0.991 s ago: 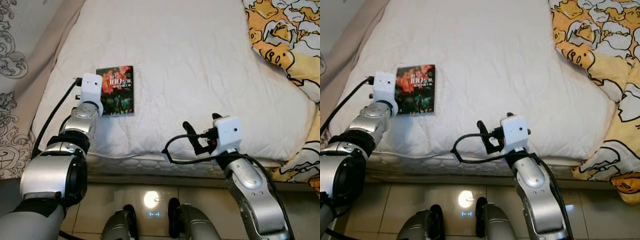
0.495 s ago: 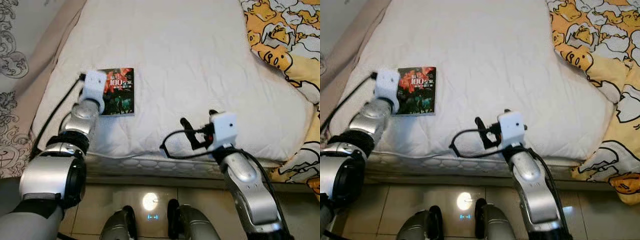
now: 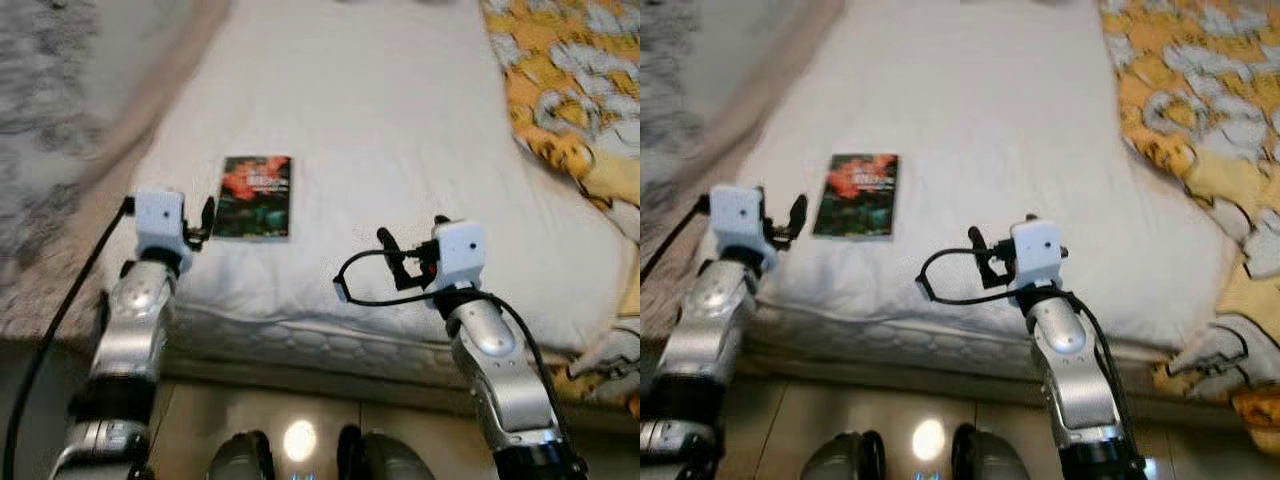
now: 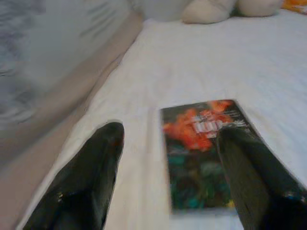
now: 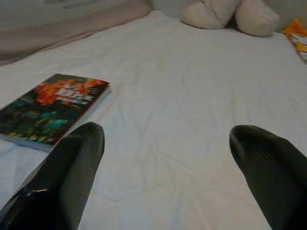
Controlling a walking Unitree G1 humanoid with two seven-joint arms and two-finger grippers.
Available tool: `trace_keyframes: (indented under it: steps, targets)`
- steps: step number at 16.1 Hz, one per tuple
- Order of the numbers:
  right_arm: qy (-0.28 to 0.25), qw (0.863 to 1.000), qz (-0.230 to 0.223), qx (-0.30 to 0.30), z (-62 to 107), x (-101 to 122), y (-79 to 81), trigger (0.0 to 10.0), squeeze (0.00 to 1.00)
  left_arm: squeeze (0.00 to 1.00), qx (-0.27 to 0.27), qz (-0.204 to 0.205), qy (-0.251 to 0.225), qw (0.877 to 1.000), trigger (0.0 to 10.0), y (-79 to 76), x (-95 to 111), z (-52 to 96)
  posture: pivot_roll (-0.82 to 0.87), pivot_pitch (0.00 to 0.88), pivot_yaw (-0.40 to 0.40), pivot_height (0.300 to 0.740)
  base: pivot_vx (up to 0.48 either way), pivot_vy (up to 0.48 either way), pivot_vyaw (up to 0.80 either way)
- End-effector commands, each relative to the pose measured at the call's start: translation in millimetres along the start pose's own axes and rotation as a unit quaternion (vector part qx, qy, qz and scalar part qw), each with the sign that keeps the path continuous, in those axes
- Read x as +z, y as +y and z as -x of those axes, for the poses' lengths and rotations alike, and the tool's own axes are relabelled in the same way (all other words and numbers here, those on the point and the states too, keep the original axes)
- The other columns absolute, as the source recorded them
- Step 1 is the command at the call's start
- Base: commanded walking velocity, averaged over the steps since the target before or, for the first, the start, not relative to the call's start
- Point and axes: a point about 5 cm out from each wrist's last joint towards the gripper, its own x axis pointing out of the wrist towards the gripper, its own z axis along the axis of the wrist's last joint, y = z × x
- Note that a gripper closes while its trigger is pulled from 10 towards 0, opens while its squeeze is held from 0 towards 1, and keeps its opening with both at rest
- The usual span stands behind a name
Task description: Clean up the room
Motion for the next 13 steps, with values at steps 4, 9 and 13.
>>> trace_keyframes:
  steps: [4,9,13]
  targets:
    - [0.013,0.999,0.004,-0.041,-0.9,-12,-16.1,10.0,0.15,0.0,0.009,0.012,0.001,1.0,10.0,-11.6,-10,46.5,-0.07,0.02,-0.047,0.74,0.0,-0.469,0.0]
    - [-0.032,0.998,-0.022,-0.053,-9.2,-4,-20.3,10.0,0.15,0.0,-0.019,0.02,0.001,1.0,10.0,-24.7,8,41.2,-0.08,0.017,-0.036,0.74,0.0,-0.467,0.0]
    - [-0.005,0.997,0.01,-0.078,-1.7,-17,-18.4,10.0,0.17,0.0,-0.036,-0.007,0.001,0.999,10.0,-21.2,13,21.9,-0.09,0.021,-0.027,0.74,0.0,-0.458,-0.2]
